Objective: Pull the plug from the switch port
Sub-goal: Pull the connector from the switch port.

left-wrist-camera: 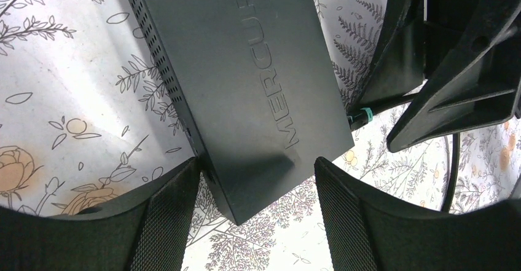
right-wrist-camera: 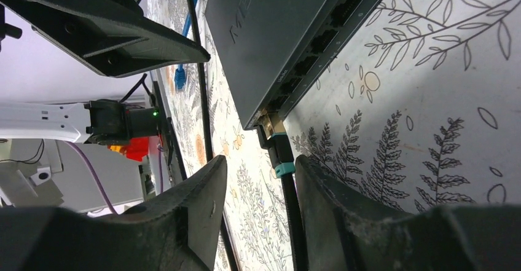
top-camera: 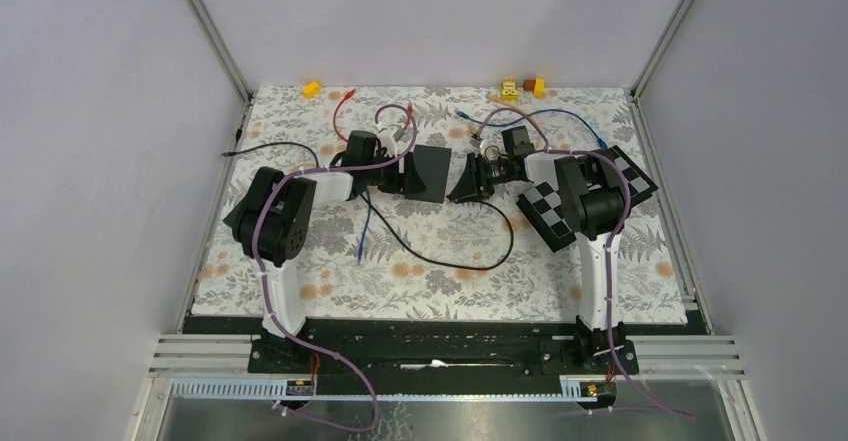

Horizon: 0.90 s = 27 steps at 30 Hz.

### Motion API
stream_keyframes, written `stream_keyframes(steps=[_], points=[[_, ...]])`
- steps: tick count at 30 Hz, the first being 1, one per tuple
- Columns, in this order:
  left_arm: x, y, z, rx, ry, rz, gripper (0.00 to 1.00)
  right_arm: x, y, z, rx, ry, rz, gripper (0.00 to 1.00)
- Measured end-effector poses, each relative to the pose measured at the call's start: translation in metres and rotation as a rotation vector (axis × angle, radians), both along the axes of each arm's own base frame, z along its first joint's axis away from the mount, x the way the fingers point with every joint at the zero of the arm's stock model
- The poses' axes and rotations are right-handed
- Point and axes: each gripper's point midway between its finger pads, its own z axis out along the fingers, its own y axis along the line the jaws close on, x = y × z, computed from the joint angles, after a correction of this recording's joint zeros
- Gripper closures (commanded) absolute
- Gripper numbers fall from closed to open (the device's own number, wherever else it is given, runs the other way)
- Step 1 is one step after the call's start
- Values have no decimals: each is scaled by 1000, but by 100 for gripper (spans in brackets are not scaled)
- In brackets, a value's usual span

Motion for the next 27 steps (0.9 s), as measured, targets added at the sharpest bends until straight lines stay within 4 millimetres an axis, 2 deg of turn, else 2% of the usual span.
stream_keyframes(steps=[27], points=[[2, -4, 0, -30, -20, -10, 28, 3, 5, -7, 46, 45, -54, 58]])
